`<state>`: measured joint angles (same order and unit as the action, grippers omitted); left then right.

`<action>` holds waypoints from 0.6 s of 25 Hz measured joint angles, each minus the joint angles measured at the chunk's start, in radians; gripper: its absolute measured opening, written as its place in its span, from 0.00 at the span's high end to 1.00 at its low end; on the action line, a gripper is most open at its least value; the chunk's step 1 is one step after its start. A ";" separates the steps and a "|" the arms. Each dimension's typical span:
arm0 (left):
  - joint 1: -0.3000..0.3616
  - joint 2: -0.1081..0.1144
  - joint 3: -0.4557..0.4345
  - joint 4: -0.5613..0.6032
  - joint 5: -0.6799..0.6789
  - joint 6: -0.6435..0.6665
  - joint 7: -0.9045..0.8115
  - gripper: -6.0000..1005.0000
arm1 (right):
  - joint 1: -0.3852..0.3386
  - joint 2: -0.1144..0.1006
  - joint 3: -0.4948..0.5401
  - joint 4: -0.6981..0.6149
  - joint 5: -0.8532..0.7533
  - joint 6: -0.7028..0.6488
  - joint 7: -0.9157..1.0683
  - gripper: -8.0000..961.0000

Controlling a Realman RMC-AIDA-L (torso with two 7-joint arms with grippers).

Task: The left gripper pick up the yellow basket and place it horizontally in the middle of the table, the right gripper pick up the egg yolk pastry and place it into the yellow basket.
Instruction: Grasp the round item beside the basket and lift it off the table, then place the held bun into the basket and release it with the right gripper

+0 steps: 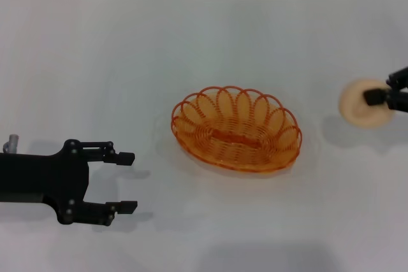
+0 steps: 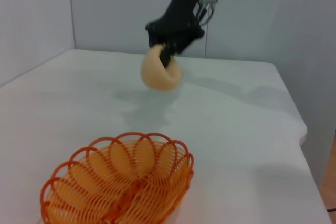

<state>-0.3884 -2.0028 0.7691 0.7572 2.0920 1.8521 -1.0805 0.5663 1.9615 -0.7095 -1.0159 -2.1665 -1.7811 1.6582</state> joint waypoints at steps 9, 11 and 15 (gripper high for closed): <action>-0.006 0.003 -0.004 0.001 0.003 0.000 -0.002 0.25 | 0.034 0.054 -0.115 -0.032 0.092 0.028 0.128 0.94; -0.008 0.004 -0.004 0.001 0.003 -0.002 -0.004 0.25 | 0.037 0.056 -0.210 -0.018 0.135 0.092 0.144 0.94; -0.011 0.005 -0.004 0.001 0.004 -0.002 -0.006 0.25 | 0.029 0.059 -0.368 0.002 0.231 0.230 0.142 0.94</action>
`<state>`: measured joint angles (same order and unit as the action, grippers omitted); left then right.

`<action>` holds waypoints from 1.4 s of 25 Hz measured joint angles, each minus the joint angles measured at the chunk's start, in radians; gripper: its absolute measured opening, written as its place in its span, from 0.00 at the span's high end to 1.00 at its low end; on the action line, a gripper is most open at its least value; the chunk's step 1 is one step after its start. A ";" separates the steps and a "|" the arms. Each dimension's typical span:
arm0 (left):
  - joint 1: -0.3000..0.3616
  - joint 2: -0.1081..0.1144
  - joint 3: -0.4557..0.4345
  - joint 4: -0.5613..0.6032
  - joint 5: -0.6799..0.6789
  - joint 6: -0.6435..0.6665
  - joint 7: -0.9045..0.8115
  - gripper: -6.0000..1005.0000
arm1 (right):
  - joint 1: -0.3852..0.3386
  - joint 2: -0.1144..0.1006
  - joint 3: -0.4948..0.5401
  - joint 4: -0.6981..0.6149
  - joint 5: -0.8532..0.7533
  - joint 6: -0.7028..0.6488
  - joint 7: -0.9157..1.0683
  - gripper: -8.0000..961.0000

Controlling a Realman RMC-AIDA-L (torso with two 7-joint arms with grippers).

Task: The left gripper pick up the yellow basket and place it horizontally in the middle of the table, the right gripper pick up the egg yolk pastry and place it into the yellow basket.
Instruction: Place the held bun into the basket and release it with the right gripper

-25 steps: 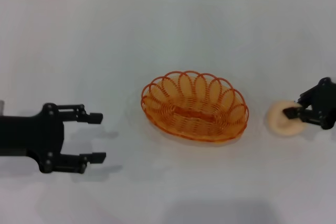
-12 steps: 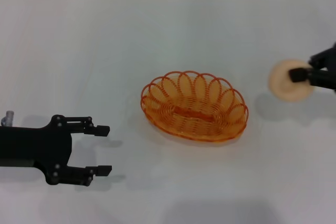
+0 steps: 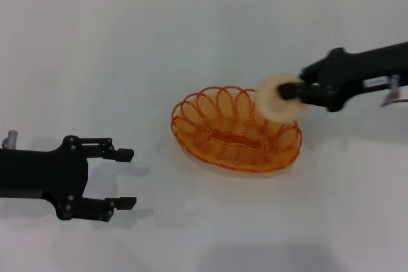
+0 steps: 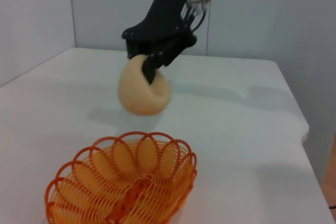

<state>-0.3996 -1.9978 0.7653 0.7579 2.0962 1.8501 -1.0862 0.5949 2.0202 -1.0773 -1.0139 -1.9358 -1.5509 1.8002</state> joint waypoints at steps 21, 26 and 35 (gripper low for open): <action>-0.009 -0.001 0.006 0.000 0.008 -0.005 -0.003 0.26 | -0.007 0.002 -0.284 0.120 0.181 0.276 -0.132 0.73; -0.011 -0.001 0.006 0.000 0.010 -0.006 -0.003 0.26 | -0.026 -0.002 -0.277 0.119 0.187 0.260 -0.159 0.59; -0.015 0.002 0.002 0.000 0.011 -0.001 -0.004 0.26 | -0.054 -0.030 -0.148 0.187 0.174 0.091 -0.309 0.37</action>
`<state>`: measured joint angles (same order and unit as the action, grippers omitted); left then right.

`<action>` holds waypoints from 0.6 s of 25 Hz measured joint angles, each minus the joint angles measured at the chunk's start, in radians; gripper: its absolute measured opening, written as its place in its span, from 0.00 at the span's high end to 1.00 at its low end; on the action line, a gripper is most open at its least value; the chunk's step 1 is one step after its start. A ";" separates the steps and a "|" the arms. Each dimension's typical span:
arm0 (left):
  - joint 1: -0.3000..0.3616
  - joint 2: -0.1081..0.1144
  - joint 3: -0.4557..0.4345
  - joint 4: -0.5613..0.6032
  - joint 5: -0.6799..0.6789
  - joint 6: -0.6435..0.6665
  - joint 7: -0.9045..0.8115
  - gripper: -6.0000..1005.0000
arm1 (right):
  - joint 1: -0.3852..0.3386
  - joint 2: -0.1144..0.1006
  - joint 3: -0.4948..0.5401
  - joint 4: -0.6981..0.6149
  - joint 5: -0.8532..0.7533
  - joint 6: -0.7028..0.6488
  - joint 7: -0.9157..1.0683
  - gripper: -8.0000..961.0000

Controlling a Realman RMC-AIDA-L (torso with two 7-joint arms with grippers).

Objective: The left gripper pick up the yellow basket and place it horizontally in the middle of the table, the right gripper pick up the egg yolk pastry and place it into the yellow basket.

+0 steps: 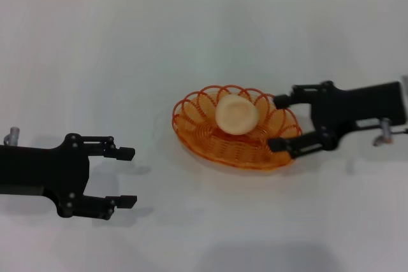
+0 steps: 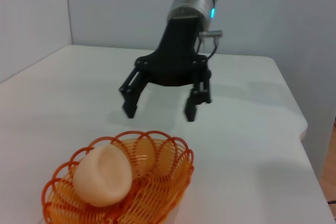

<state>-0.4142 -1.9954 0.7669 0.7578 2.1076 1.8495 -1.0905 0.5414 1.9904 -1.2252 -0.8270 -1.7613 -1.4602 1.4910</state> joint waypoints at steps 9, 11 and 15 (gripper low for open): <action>-0.005 0.016 -0.001 0.000 -0.004 0.006 -0.011 0.25 | -0.019 -0.065 0.092 0.111 -0.002 -0.126 -0.131 0.08; -0.005 0.019 -0.002 0.000 -0.007 0.007 -0.012 0.25 | -0.022 -0.075 0.094 0.123 -0.006 -0.140 -0.149 0.08; -0.016 0.022 -0.003 -0.003 -0.008 0.007 -0.012 0.26 | -0.034 -0.087 0.097 0.132 -0.012 -0.144 -0.163 0.08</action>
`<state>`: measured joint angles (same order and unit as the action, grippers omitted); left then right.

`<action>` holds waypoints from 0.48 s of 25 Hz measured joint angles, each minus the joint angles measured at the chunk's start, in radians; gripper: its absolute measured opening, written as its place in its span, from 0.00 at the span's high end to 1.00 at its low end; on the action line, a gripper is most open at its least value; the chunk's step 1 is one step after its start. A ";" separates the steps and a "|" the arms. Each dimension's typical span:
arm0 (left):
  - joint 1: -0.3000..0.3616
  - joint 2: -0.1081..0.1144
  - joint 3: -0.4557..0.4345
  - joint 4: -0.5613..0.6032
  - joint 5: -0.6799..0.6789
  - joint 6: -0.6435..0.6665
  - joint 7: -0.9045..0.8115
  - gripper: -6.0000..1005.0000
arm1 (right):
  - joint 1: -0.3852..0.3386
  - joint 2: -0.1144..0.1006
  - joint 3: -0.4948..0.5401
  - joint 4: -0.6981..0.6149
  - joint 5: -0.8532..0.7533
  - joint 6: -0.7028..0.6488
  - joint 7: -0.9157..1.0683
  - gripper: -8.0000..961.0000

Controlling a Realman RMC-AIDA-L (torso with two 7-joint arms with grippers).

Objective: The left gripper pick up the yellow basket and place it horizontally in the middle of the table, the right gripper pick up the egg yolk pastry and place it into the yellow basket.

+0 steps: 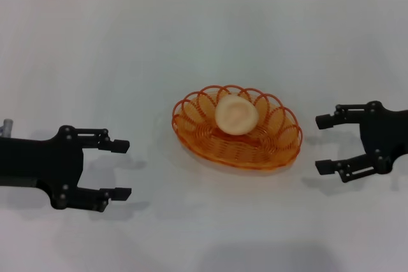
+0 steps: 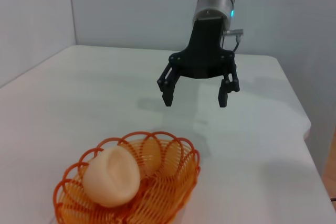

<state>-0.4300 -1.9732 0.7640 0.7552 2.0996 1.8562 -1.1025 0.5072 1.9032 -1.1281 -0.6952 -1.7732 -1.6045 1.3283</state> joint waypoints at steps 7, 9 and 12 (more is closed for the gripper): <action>-0.021 0.000 -0.027 -0.006 0.000 -0.001 -0.005 0.25 | -0.020 -0.019 0.013 0.006 -0.005 -0.048 -0.015 0.08; -0.025 0.000 -0.027 -0.006 0.000 -0.001 -0.010 0.25 | -0.021 -0.023 0.013 0.007 -0.005 -0.056 -0.015 0.08; -0.027 0.000 -0.027 -0.003 0.002 -0.001 -0.013 0.25 | -0.023 -0.025 0.013 0.007 -0.006 -0.059 -0.015 0.08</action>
<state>-0.4570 -1.9735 0.7365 0.7523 2.1019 1.8554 -1.1156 0.4846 1.8783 -1.1152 -0.6887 -1.7795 -1.6639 1.3131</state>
